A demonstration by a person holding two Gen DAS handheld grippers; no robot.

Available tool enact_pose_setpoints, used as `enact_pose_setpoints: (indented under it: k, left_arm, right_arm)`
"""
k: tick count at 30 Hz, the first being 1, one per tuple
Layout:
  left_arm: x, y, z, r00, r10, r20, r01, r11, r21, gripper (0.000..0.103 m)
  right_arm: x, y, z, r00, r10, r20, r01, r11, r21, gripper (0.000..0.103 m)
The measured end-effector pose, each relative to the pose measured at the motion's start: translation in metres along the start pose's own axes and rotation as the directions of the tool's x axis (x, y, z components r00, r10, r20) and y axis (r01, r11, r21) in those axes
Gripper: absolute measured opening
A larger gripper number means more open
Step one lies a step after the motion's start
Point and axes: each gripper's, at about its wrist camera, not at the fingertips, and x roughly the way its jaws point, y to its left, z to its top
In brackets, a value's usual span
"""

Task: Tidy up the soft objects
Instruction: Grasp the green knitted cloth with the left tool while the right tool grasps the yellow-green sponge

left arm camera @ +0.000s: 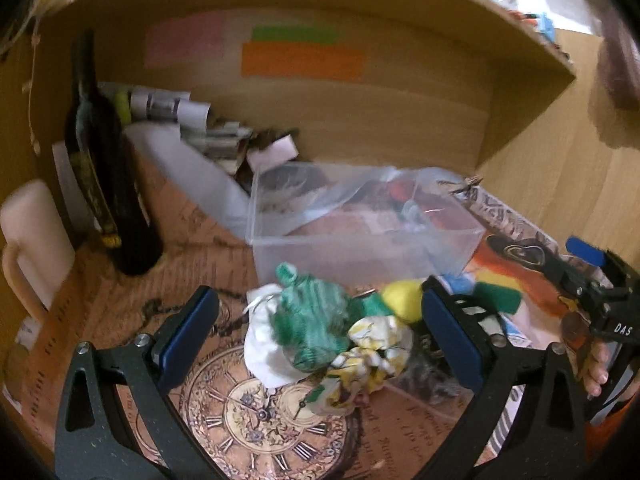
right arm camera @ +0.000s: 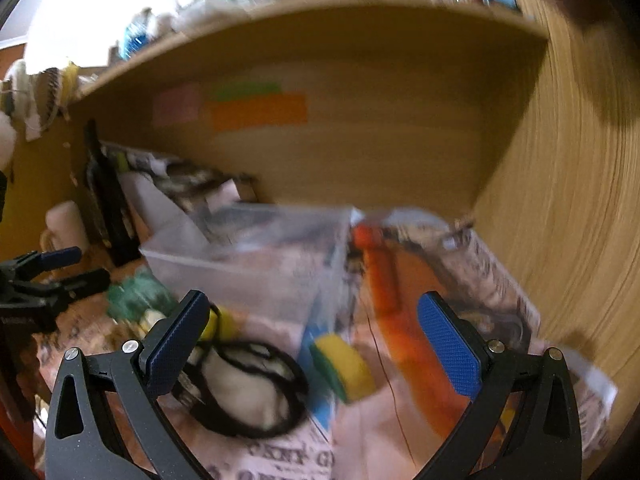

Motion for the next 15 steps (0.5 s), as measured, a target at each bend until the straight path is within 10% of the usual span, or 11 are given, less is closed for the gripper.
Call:
enact_pose_setpoints:
  k: [15]
  left_arm:
    - [0.040,0.004,-0.009,0.993,0.004,-0.115,-0.002,1.000,0.018,0.049]
  right_arm:
    - [0.051,-0.027,-0.034,0.970,0.028,-0.241,-0.013,0.998,0.065,0.063]
